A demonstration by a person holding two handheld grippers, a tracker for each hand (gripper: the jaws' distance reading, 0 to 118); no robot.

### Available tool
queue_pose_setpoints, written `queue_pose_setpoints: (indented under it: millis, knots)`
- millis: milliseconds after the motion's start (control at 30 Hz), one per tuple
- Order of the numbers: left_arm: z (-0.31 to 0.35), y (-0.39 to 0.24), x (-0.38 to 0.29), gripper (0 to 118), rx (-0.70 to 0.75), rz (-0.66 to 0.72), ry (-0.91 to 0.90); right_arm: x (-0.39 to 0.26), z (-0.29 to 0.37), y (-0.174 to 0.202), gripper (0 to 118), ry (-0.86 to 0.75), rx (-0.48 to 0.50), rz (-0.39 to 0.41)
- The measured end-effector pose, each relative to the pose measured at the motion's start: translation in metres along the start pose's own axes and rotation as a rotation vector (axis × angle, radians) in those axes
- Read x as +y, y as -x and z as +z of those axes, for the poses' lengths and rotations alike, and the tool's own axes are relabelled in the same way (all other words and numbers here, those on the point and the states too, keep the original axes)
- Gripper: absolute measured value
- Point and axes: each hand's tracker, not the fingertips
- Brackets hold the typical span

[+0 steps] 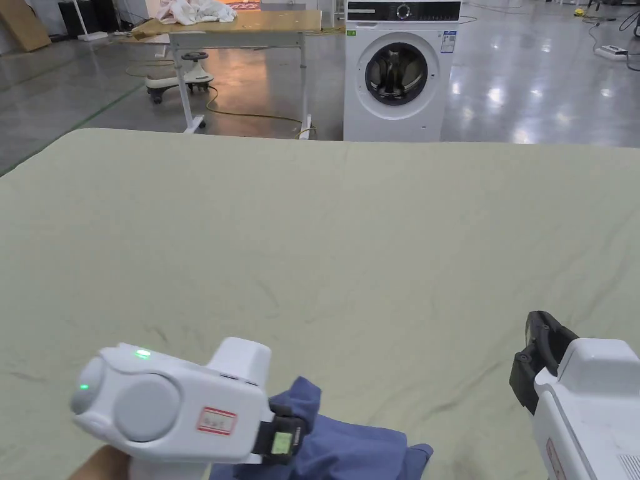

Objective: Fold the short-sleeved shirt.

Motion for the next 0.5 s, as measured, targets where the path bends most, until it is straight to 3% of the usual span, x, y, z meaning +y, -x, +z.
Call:
queue_pose_setpoints:
  millis: [400,433,500]
  knots:
    - [-0.106,-0.05,-0.007,12,-0.004,-0.014,0.12,-0.004,0.006,-0.006,2,0.031,-0.018,-0.005]
    - [-0.109,-0.05,-0.009,17,-0.005,-0.006,0.124,-0.004,0.006,-0.007,2,0.032,-0.019,-0.005]
    - [-0.11,-0.044,-0.01,37,-0.065,0.053,0.106,-0.005,0.007,-0.008,2,0.036,-0.02,-0.005]
